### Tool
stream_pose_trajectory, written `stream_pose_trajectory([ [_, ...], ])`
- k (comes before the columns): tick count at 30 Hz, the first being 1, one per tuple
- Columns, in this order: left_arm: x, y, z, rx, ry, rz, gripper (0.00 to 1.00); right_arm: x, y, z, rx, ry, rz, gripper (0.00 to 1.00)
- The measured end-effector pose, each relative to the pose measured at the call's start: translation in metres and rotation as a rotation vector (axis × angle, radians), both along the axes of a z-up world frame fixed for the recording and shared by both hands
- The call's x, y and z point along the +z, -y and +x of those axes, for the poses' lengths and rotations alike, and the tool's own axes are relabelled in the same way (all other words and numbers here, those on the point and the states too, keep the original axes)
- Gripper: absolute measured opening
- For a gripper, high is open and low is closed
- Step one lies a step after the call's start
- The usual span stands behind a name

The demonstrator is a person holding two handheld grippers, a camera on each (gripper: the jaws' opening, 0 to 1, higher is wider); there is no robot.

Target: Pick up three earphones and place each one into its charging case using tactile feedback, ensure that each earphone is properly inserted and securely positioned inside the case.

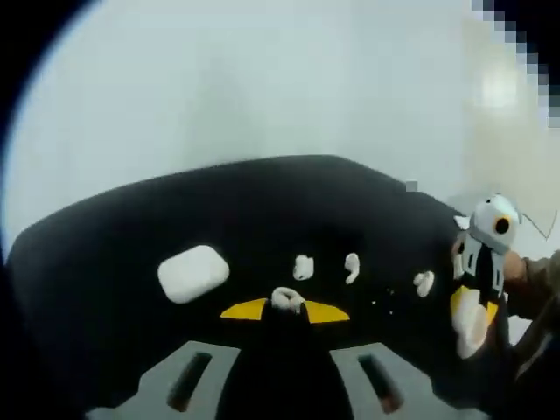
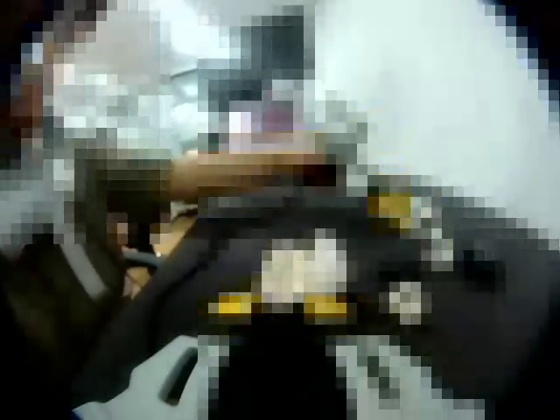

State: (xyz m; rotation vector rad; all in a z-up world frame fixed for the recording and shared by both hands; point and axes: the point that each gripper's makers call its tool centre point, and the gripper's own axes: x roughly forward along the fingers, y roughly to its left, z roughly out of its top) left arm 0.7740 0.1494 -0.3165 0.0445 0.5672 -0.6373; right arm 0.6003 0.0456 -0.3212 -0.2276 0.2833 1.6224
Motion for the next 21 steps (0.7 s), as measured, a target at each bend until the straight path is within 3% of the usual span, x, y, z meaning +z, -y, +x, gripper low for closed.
stream_pose_trajectory([
  [2, -0.001, 0.000, 0.004, 0.016, 0.016, 0.009, 0.12, 0.000, 0.000, 0.000, 0.000, 0.001, 0.000, 0.21],
  [6, -0.001, 0.004, 0.004, 0.019, -0.002, -0.048, 0.08, 0.000, 0.001, -0.002, 0.001, 0.004, 0.000, 0.21],
  [10, 0.001, 0.002, -0.001, 0.018, 0.009, -0.045, 0.07, 0.000, 0.000, -0.002, 0.001, 0.005, -0.001, 0.21],
  [16, 0.021, -0.005, -0.015, 0.014, 0.052, -0.072, 0.00, 0.000, -0.001, -0.003, 0.001, 0.005, -0.001, 0.21],
  [21, 0.028, -0.006, -0.030, -0.012, 0.061, -0.035, 0.00, 0.000, -0.002, -0.003, -0.001, 0.009, -0.003, 0.21],
])
